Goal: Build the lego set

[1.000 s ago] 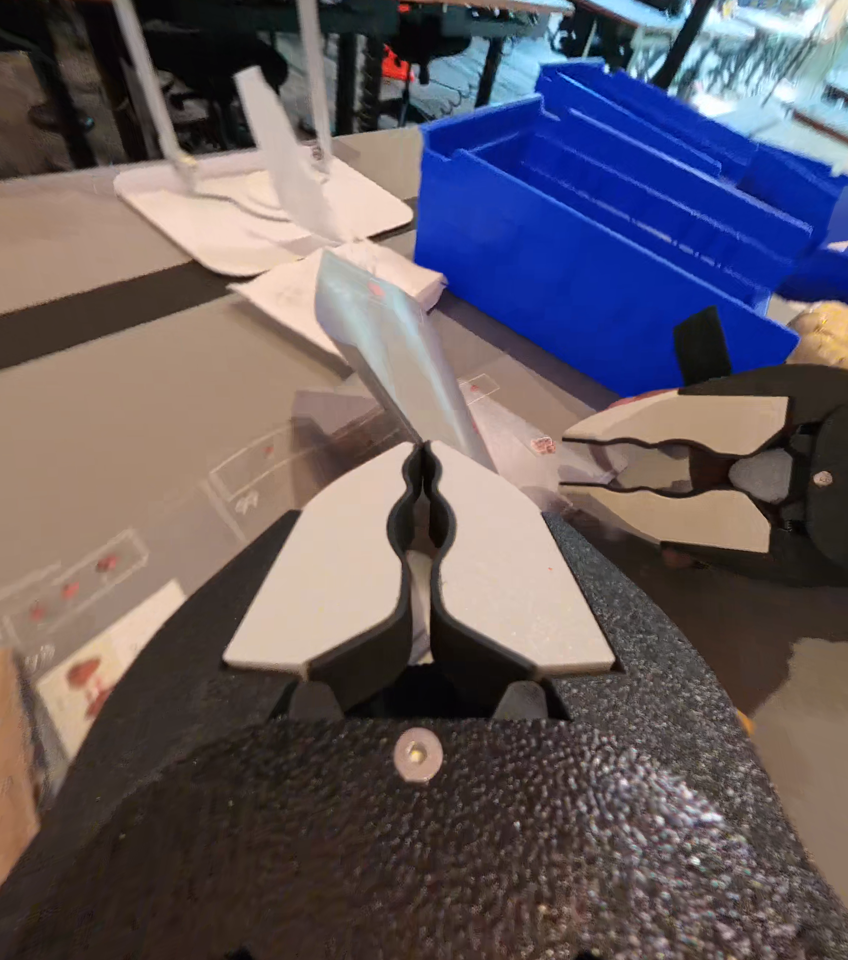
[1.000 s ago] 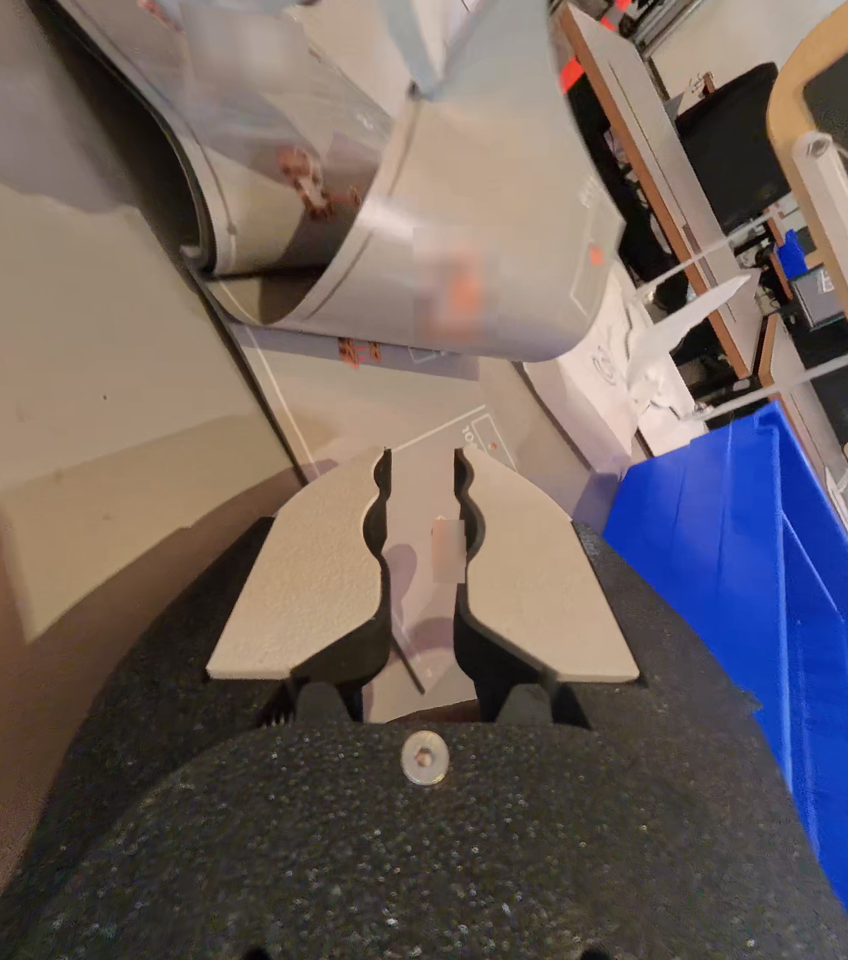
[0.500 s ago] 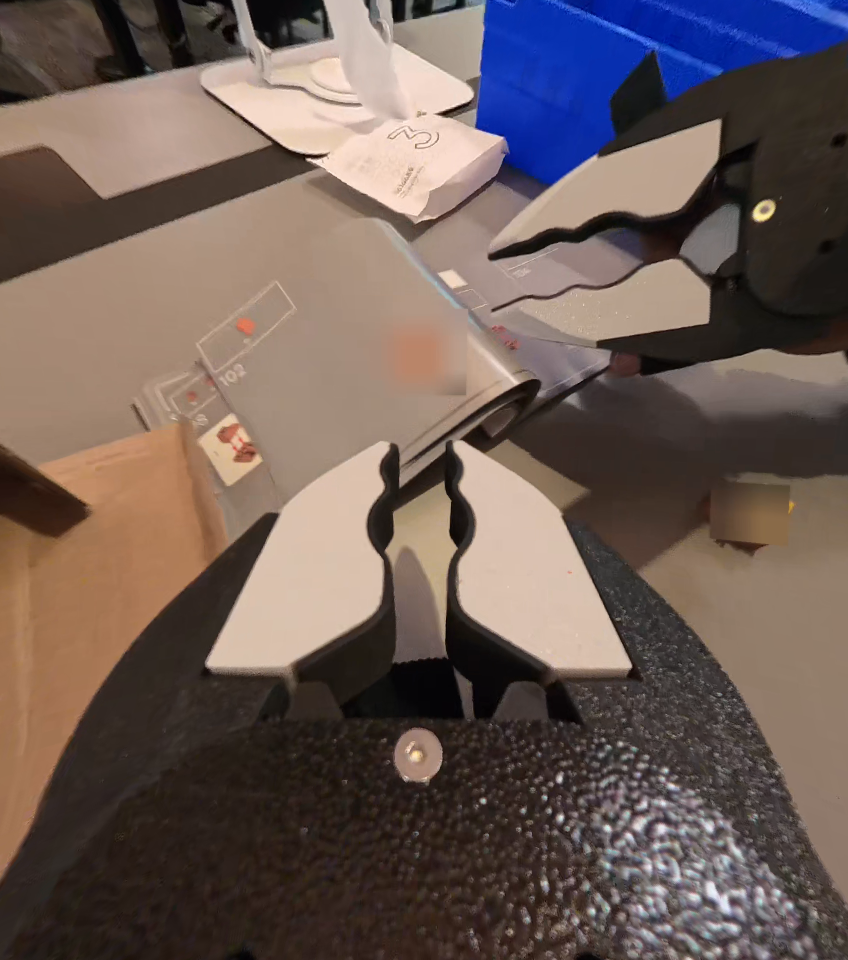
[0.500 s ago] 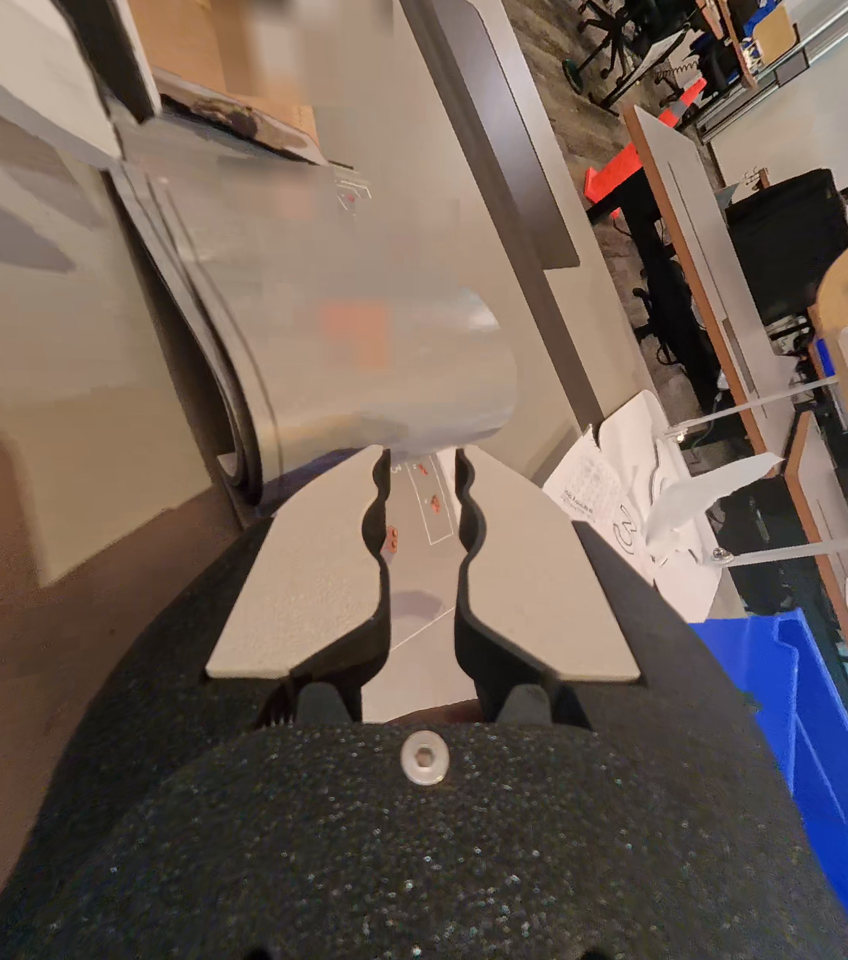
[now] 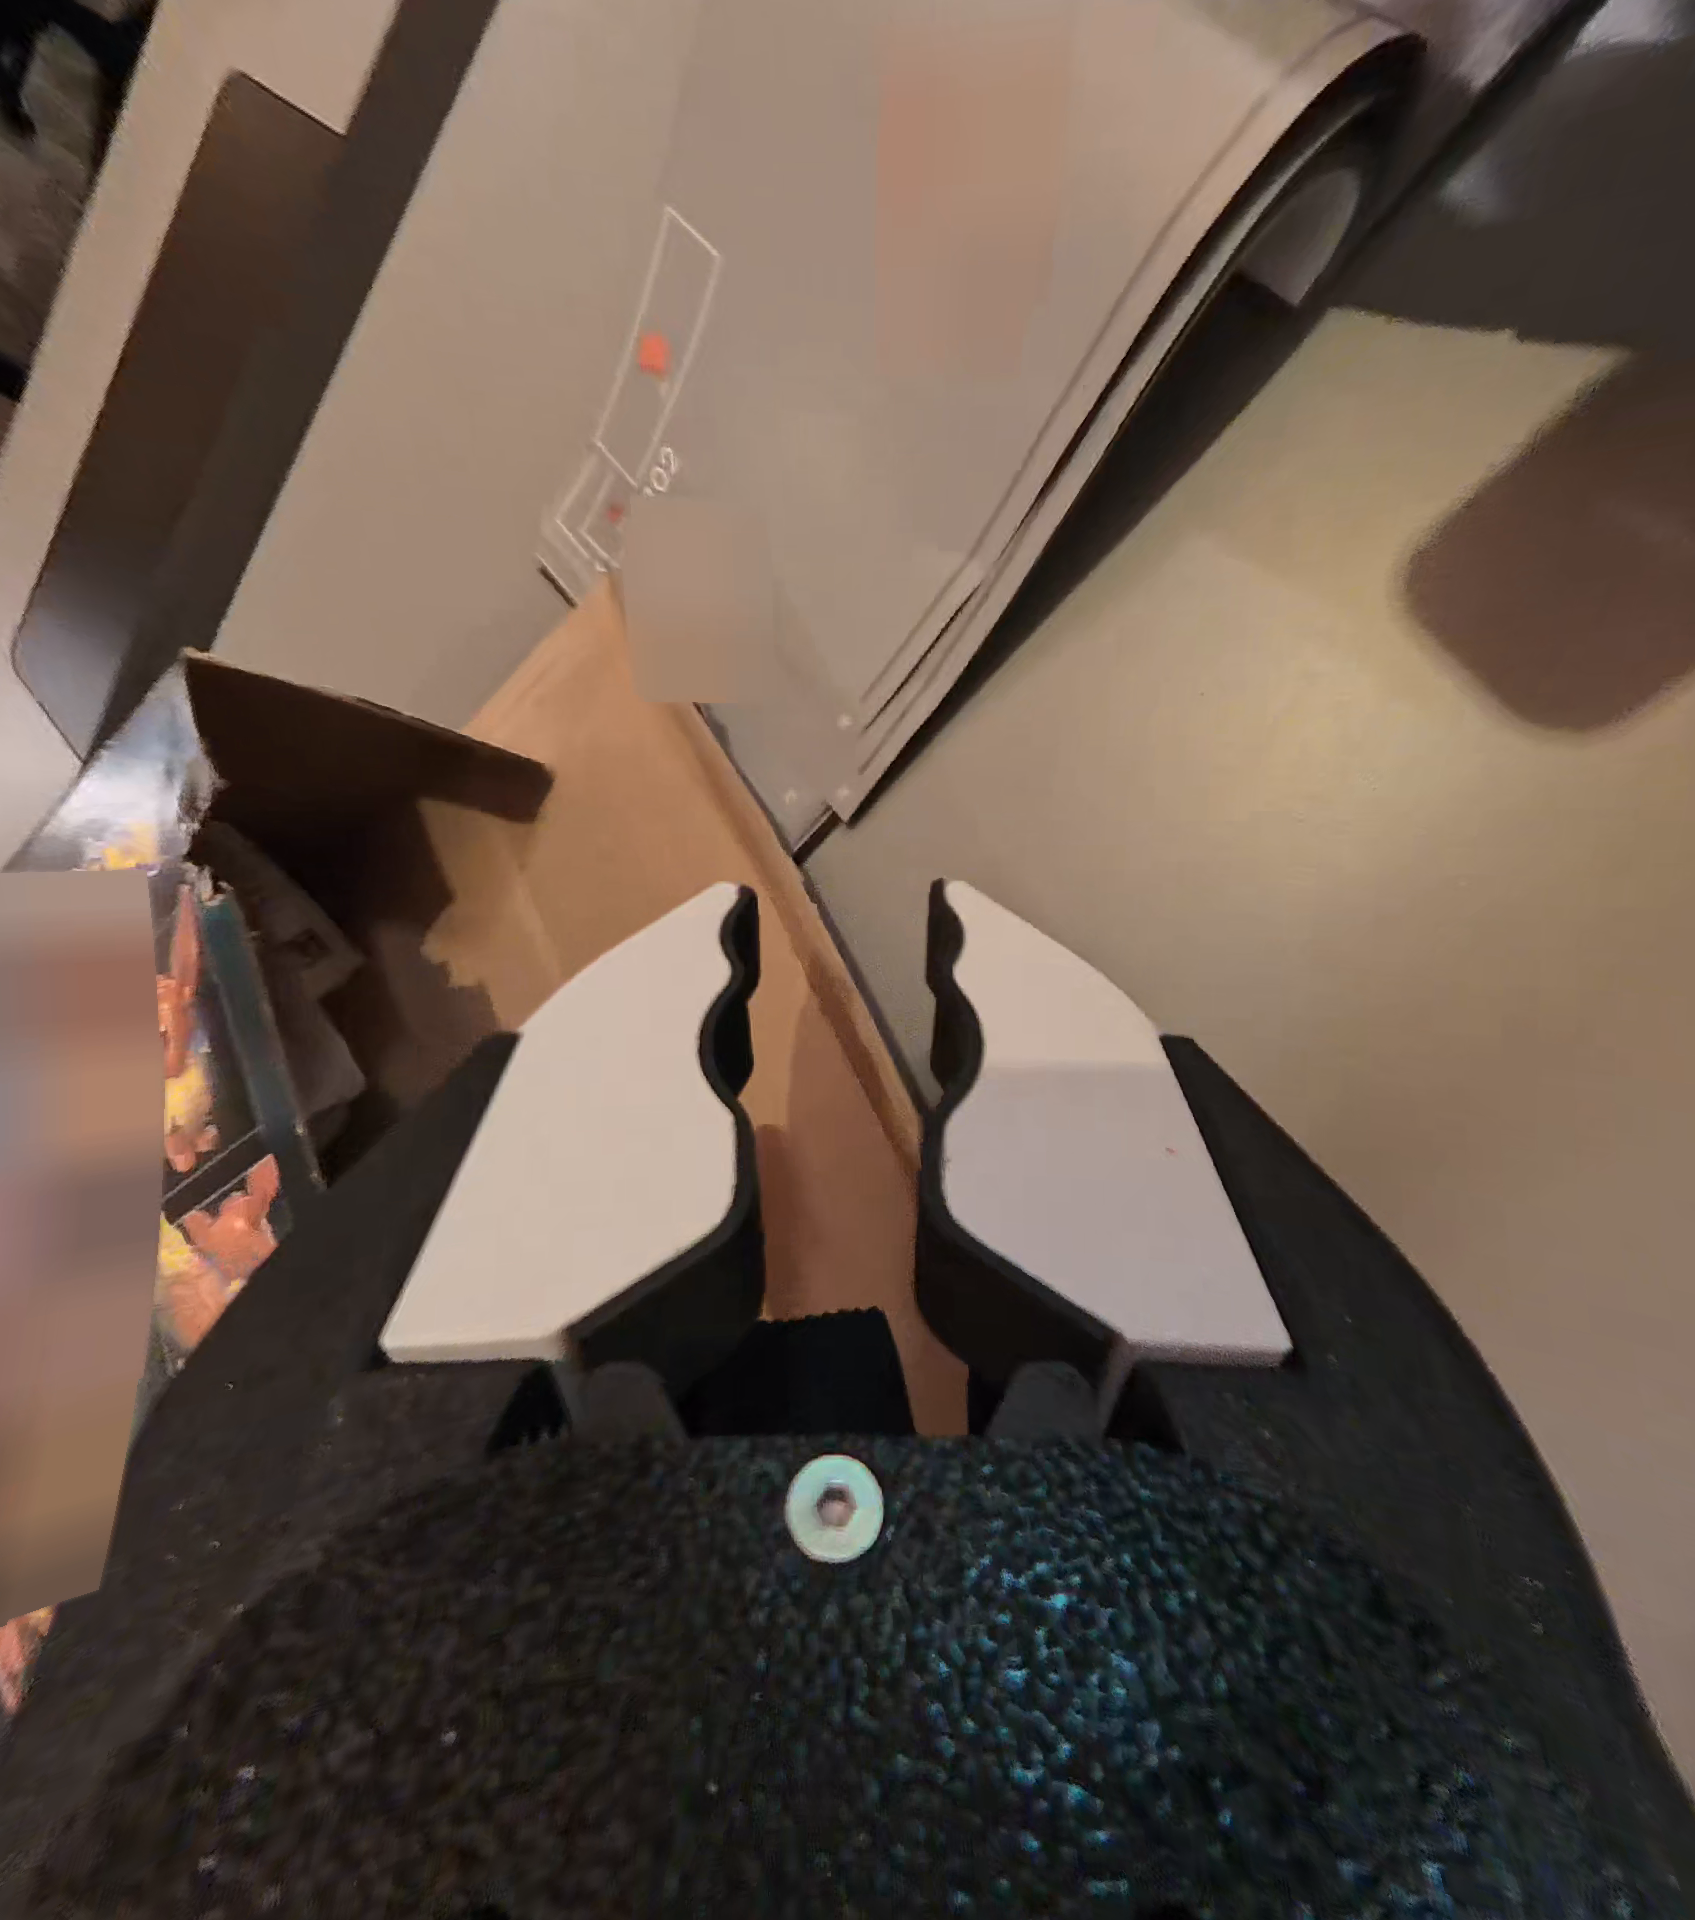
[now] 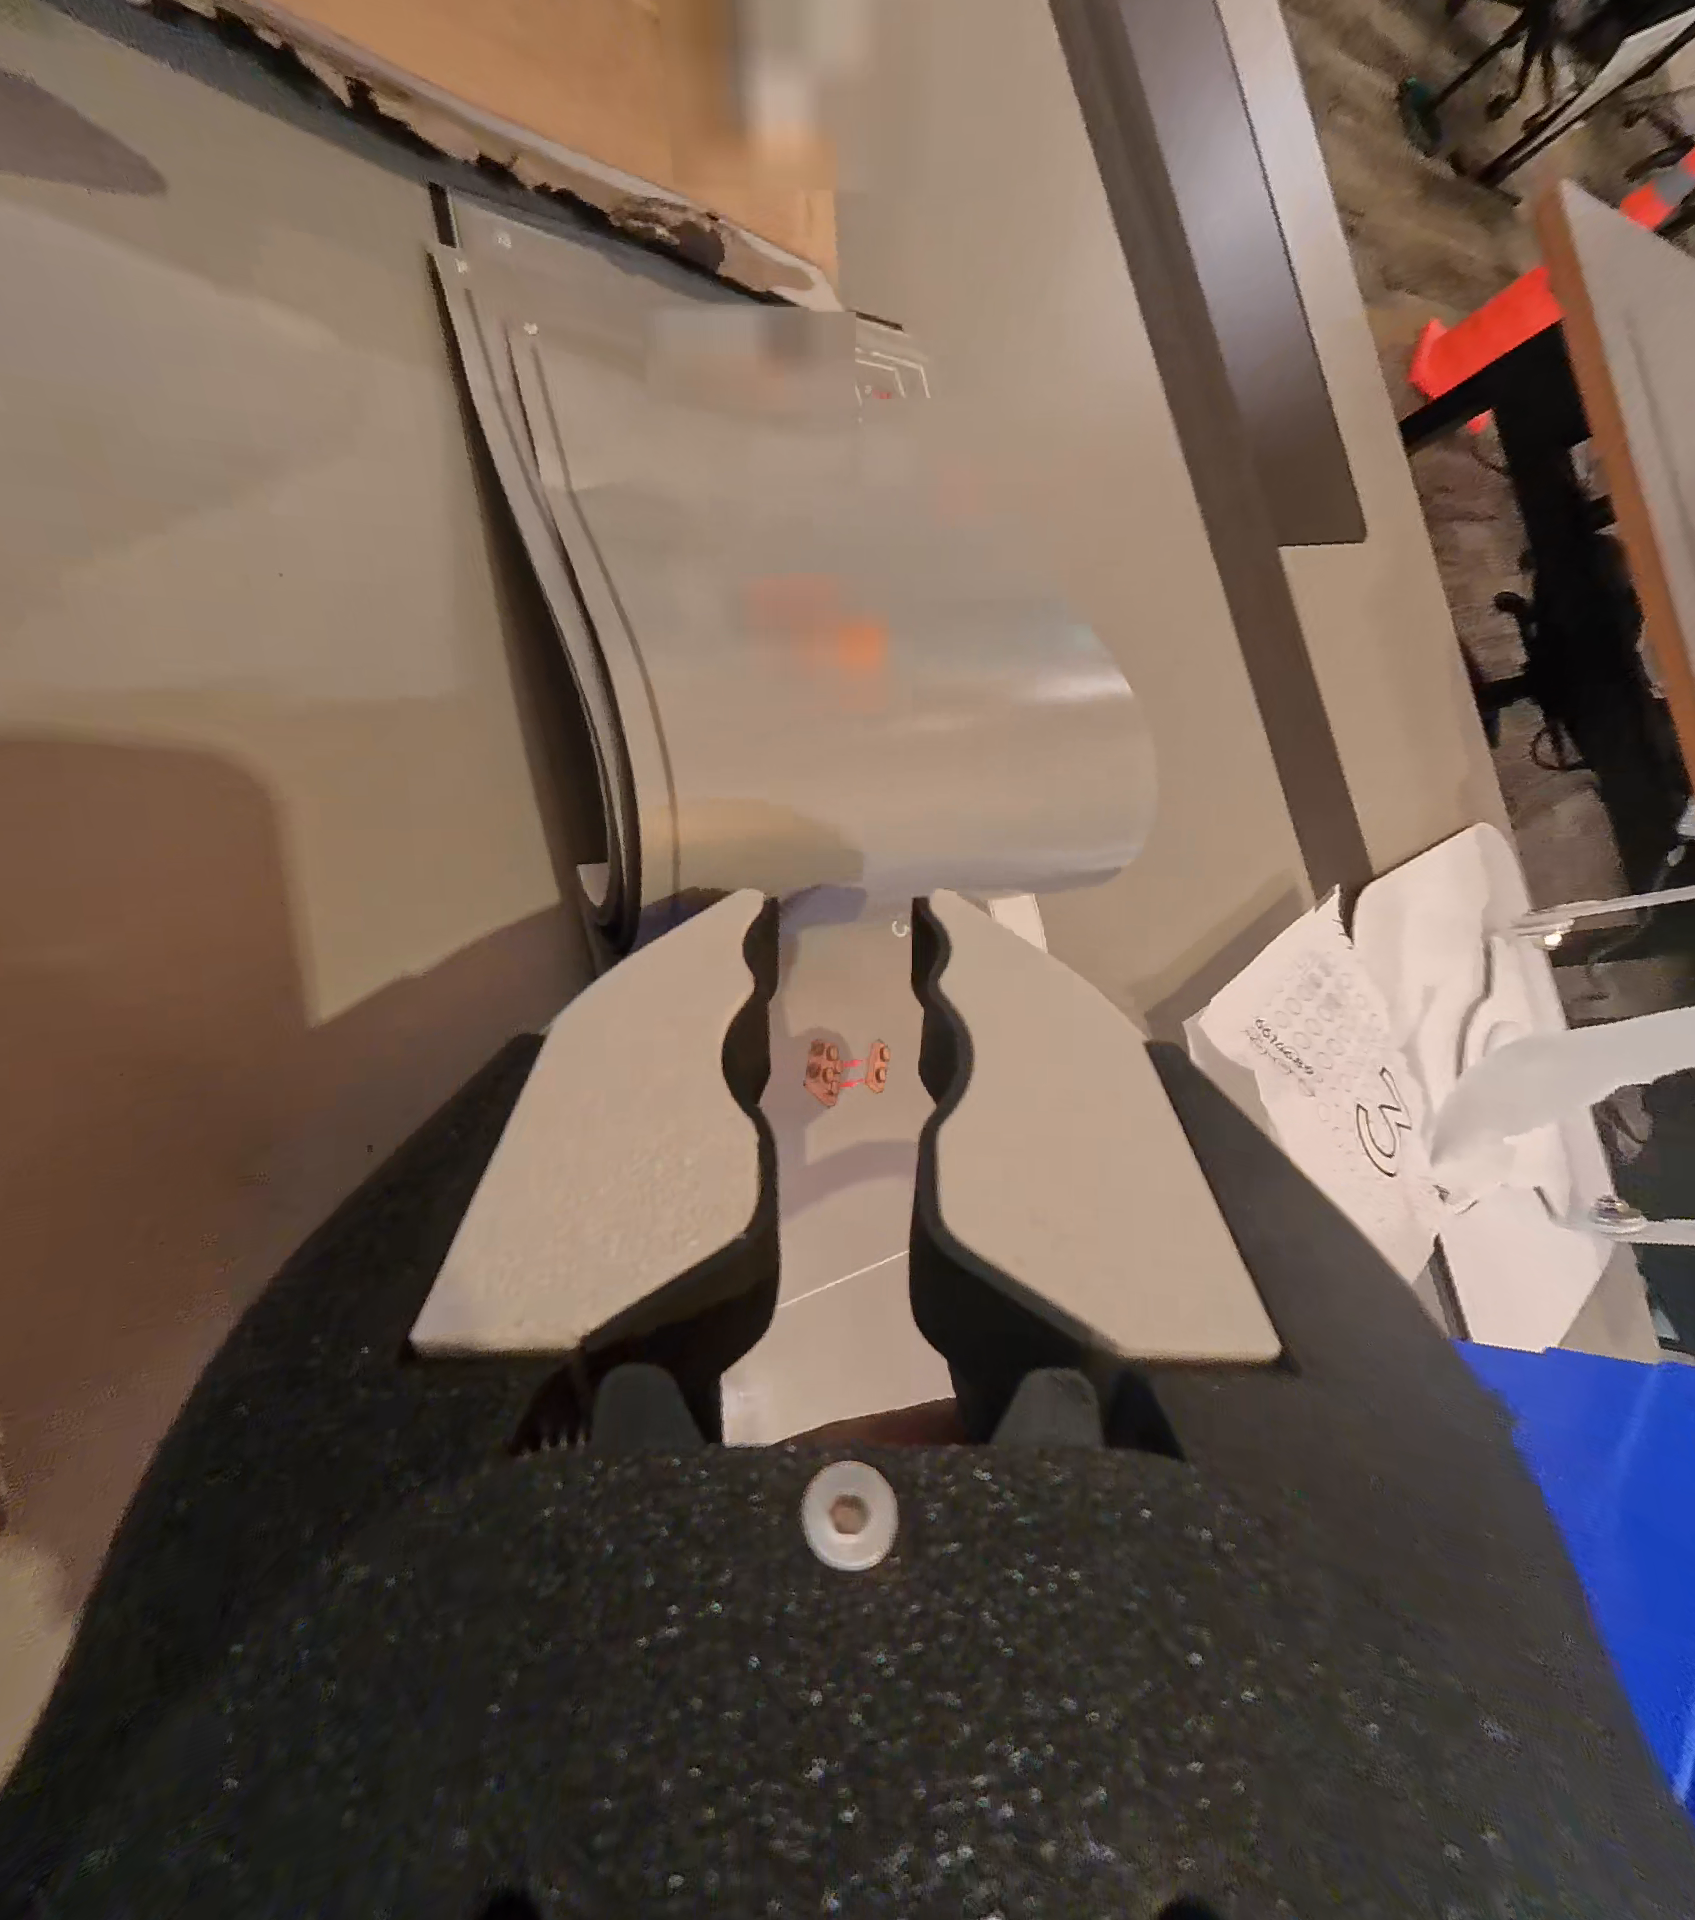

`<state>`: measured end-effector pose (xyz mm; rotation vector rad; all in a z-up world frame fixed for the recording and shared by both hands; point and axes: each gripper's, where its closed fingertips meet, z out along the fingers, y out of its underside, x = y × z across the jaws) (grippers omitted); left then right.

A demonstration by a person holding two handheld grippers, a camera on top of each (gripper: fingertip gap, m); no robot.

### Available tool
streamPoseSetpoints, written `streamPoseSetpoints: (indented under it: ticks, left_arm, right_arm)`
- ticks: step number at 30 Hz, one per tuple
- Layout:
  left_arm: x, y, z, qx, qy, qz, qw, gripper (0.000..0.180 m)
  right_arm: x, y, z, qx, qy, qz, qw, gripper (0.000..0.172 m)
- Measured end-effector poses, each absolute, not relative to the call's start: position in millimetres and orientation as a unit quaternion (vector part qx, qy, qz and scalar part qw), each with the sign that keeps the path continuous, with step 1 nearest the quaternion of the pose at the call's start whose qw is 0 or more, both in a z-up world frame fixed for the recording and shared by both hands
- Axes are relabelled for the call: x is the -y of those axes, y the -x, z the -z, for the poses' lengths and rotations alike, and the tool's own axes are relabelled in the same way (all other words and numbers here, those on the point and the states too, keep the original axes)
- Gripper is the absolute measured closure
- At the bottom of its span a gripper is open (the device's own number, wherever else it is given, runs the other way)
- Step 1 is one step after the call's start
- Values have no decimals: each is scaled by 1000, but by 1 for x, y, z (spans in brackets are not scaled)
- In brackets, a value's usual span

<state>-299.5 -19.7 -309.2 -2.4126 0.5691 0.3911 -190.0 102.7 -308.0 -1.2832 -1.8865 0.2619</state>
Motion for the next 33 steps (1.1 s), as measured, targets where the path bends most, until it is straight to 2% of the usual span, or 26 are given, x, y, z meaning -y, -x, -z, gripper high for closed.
streamPoseSetpoints:
  ticks: [4, 10, 11, 17, 33]
  left_arm:
    - [24, 312, 326, -211, 926, -164, 267, 150]
    - [31, 327, 345, -198, 941, -177, 210, 168]
    - [31, 326, 346, -198, 942, -171, 209, 173]
    - [26, 336, 341, -181, 940, -186, 224, 176]
    - [27, 322, 323, -175, 938, -151, 257, 178]
  right_arm:
    - [-99, 184, 303, 760, 513, -123, 379, 147]
    - [-108, 188, 308, 767, 528, -109, 348, 146]
    - [-110, 190, 310, 768, 528, -100, 349, 145]
    - [-108, 203, 319, 779, 520, -92, 339, 145]
    - [-104, 214, 318, 792, 505, -95, 329, 147]
